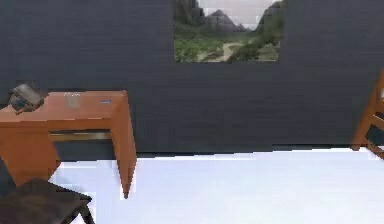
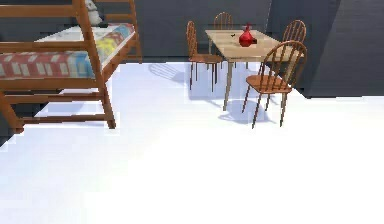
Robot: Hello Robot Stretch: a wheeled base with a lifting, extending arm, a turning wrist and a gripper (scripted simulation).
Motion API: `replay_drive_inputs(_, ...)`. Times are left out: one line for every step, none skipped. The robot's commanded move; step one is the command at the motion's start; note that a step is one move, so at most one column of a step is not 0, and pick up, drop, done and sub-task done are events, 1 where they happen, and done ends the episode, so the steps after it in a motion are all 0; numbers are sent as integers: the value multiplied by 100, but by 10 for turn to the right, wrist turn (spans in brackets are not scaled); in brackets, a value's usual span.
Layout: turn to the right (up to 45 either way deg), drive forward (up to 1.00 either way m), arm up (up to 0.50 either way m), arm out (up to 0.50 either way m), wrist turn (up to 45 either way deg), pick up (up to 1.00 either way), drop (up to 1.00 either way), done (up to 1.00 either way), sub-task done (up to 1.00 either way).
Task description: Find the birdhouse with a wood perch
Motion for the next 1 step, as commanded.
replay_drive_inputs(0, 90, 0, 0, 0, 0, 0, 0, 0)
